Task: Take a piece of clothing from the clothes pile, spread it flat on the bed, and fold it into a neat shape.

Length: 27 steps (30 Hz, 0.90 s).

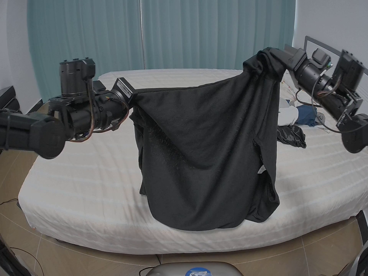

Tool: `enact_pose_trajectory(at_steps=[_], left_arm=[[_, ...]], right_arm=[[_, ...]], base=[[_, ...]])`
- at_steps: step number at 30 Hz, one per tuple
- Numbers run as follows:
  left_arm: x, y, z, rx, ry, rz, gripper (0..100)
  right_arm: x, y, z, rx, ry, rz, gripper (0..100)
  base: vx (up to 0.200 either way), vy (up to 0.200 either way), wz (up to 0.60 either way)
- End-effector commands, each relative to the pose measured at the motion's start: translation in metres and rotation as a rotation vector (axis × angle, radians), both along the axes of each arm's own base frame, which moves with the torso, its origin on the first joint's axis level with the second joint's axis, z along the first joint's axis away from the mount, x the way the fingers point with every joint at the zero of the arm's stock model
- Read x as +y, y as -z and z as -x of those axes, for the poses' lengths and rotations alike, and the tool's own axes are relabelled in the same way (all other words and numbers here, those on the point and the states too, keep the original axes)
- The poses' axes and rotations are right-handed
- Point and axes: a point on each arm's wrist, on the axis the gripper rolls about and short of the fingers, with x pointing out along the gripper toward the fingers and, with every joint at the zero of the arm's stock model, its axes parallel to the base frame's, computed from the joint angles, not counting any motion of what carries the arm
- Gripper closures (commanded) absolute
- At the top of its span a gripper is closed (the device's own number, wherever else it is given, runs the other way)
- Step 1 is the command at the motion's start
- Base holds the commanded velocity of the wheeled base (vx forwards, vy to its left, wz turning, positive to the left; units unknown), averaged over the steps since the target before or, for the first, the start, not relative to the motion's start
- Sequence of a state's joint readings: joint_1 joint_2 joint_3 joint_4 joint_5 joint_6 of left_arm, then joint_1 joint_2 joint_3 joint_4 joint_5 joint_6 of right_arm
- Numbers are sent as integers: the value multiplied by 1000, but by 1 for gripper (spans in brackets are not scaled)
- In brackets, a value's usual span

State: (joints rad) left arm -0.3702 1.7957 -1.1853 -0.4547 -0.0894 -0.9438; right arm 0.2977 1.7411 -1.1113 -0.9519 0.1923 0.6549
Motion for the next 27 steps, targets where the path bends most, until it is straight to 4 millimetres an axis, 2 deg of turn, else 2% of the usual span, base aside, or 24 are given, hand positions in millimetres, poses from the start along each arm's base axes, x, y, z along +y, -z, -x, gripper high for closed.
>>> enact_pose_trajectory(at_steps=[1, 6, 8, 12, 17, 24, 25, 27], left_arm=[[-4, 48, -54, 105, -43, -27, 100], [-9, 71, -70, 146, -44, -40, 100], [-10, 77, -73, 158, -43, -47, 100], [-15, 103, -87, 175, -44, -57, 100], [-19, 125, -104, 174, -56, -60, 100], [-26, 155, -136, 157, -124, -71, 100], [-27, 156, -137, 155, -129, -71, 0], [-29, 169, -153, 141, -177, -70, 0]], right_arm=[[8, 62, -66, 97, 70, 62, 100], [8, 85, -80, 113, 90, 67, 100], [8, 92, -82, 122, 93, 69, 100], [11, 121, -97, 171, 126, 101, 100], [15, 145, -114, 167, 190, 105, 100], [15, 178, -141, 191, 284, 120, 100], [15, 179, -142, 193, 289, 120, 0], [17, 193, -153, 201, 305, 127, 0]], base=[[200, 0, 0], [200, 0, 0], [0, 0, 0], [0, 0, 0], [0, 0, 0], [0, 0, 0], [0, 0, 0], [0, 0, 0]])
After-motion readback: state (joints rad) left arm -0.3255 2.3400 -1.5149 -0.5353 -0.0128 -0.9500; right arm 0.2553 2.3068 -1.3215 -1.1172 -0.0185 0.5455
